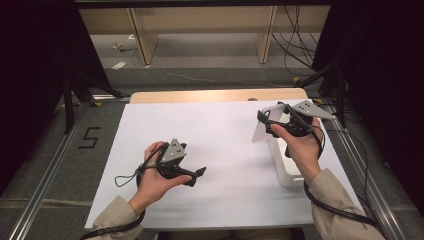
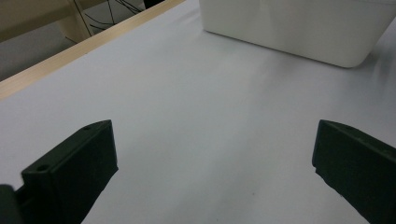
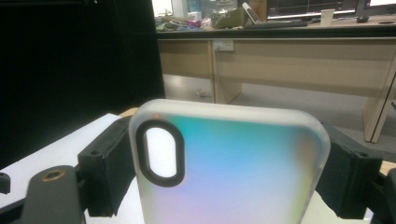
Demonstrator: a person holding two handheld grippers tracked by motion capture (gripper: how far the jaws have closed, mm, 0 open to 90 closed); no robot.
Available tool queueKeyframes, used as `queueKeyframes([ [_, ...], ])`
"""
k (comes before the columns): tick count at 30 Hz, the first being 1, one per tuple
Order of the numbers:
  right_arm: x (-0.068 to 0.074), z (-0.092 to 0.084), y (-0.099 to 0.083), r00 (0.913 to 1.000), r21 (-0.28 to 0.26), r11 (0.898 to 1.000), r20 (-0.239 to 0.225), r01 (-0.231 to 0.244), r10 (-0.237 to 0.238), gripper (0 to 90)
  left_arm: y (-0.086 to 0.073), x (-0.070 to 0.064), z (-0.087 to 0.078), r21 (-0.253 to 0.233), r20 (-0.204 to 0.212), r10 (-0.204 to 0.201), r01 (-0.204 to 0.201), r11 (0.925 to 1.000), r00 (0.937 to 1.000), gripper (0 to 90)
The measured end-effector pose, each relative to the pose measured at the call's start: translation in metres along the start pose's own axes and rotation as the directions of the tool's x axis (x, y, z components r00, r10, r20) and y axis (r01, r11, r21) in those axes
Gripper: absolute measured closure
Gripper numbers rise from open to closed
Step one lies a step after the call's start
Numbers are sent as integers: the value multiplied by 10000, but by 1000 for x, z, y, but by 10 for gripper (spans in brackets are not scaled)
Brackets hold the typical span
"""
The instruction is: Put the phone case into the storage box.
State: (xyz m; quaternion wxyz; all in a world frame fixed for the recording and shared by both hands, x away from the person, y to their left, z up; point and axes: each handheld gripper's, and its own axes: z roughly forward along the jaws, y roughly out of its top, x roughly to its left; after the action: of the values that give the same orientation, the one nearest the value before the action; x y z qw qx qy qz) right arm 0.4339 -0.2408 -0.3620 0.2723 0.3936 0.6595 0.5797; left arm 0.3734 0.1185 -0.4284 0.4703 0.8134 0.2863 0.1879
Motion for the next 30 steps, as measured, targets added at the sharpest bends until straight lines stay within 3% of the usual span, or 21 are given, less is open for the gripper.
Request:
queueKeyframes([
  [30,-9,-5,5,9995,-130,9998,299,-133,137,183,0,1,0,-38,-8,-37,37,10000,10000,0],
])
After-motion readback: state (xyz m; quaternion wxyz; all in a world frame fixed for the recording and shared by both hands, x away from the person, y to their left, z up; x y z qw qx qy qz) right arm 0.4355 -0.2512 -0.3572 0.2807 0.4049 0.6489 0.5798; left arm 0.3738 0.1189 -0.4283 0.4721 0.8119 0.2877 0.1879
